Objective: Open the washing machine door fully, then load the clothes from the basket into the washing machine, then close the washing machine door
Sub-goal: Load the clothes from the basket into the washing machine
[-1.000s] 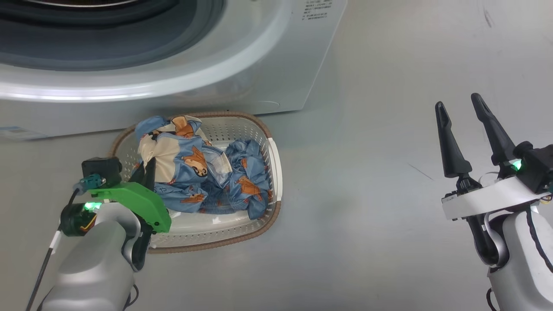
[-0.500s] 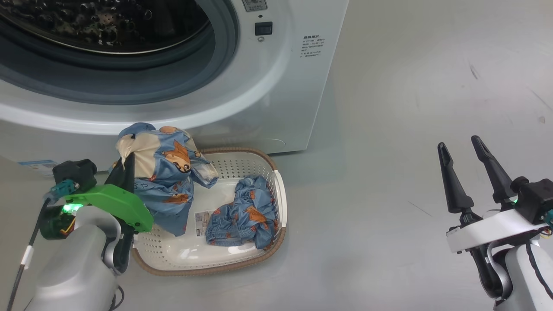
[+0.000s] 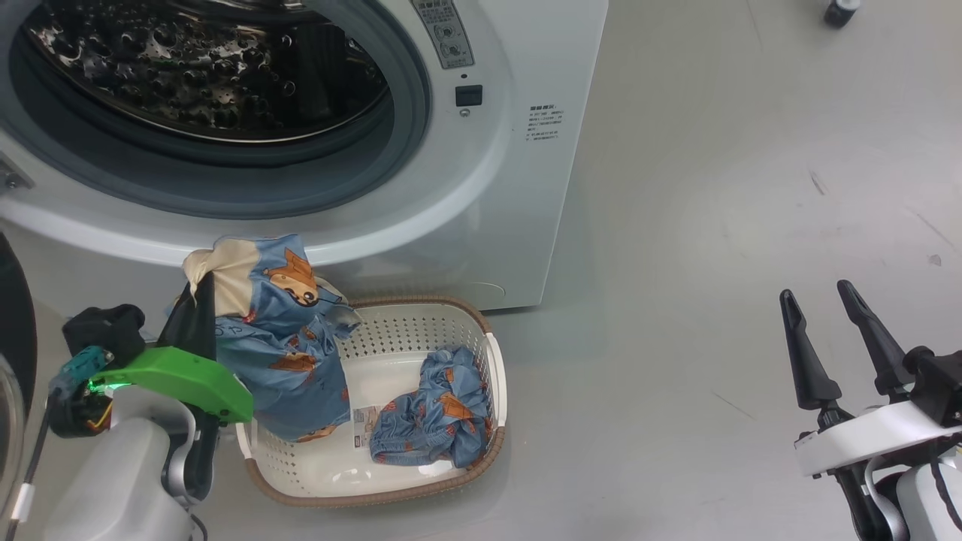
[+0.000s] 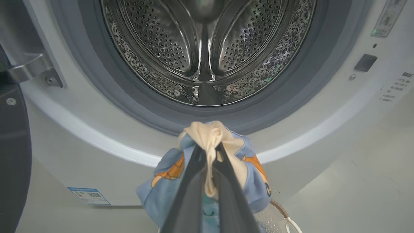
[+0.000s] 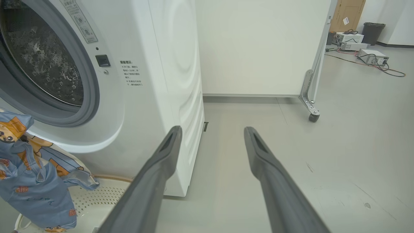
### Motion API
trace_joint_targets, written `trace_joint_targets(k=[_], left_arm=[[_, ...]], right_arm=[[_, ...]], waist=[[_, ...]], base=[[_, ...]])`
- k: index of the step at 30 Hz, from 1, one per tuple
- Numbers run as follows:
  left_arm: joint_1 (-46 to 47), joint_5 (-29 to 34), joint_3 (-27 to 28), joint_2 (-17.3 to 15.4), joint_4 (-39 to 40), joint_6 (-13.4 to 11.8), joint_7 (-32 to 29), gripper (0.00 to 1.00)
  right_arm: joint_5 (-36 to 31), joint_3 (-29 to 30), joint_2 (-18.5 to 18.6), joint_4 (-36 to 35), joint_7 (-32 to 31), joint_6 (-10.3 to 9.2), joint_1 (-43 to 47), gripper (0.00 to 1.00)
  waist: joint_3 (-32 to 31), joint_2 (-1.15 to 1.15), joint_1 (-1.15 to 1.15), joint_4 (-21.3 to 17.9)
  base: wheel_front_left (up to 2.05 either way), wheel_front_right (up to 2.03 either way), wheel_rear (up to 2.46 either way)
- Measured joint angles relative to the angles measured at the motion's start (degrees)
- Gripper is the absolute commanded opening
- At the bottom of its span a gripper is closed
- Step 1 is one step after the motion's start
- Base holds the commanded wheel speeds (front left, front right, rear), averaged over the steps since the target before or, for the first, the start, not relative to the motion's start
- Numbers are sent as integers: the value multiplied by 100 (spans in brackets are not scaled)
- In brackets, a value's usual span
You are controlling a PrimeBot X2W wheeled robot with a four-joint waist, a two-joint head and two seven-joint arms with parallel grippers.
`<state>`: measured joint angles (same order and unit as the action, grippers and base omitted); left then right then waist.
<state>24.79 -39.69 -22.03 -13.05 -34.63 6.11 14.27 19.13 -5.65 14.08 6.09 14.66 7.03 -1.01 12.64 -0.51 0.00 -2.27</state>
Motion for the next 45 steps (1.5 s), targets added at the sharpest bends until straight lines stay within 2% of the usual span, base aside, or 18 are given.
trace_joint_targets(k=[13, 25, 34, 45], left_arm=[[-941, 599, 611, 92, 1184, -310, 1, 0], [-1296, 910, 898, 316, 1885, -364, 1, 0], [-1177, 1150, 988, 319, 2119, -367, 1, 0], [-163, 1246, 1155, 253, 1951, -423, 11, 0]], right_arm=[[1, 76, 0, -82, 0, 0, 104, 100], [2, 85, -15, -174, 0, 0, 180, 100], [2, -15, -70, -257, 0, 0, 140, 100], [2, -158, -142, -320, 0, 0, -169, 100]], waist=[[-126, 0, 0, -10], [-30, 0, 0, -20], [176, 0, 0, -53], [565, 0, 0, -228]], base=[[0, 0, 0], [0, 0, 0], [0, 0, 0], [0, 0, 0]])
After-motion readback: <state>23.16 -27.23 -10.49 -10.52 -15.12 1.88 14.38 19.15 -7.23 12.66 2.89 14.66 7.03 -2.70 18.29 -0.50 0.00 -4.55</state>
